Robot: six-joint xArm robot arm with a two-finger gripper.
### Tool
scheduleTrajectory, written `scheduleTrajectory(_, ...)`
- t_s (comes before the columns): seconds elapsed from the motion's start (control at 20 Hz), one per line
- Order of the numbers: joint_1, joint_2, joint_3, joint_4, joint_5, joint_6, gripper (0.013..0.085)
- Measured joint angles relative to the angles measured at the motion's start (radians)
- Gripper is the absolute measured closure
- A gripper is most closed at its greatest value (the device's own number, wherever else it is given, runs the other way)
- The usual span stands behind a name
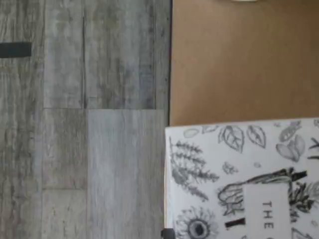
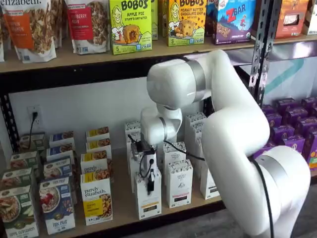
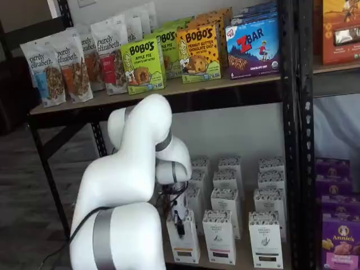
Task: Pick up the white box with a yellow strip in the middle, on the bottom shelf, the fourth box from the left
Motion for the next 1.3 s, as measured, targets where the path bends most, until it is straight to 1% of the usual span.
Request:
scheduleTrajectory(0.2,0.005,-0.037,0.052,-0.004,-0.010,0.008,0.0490)
scheduleTrajectory(0.45,0.016,-0.101,0.144,-0.012,-0.026,0.025,0.0490)
scheduleTrajectory(0.65,0.028,-0.164,0.236,-0.013,-0.054,0.037,0.0490)
scheduleTrajectory(0.95,0.042,-0.240,0.351,-0.054,-0.101,0.088,0.0490)
scheduleTrajectory(1.3,0.053,-0.344,0.489,-0.086,-0.145,0.128,0.0490)
